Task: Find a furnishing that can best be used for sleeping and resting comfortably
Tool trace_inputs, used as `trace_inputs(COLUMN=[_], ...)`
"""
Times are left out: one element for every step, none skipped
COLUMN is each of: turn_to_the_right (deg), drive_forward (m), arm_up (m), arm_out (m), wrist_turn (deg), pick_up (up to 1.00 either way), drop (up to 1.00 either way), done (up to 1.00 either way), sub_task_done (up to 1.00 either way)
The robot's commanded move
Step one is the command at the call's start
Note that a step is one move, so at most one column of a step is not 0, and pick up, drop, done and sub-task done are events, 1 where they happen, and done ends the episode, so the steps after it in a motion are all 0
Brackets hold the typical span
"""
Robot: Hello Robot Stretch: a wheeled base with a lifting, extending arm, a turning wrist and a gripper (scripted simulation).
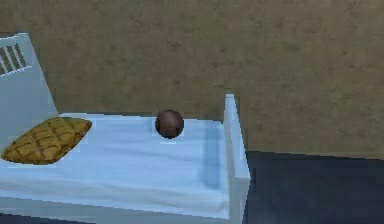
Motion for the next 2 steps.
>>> trace_inputs(turn_to_the_right=[-24.0, 0.0], drive_forward=[0.0, 0.0], arm_up=[0.0, 0.0], arm_out=[0.0, 0.0], wrist_turn=[0.0, 0.0], pick_up=[0.0, 0.0], drop=[0.0, 0.0], done=[0.0, 1.0], sub_task_done=[0.0, 0.0])
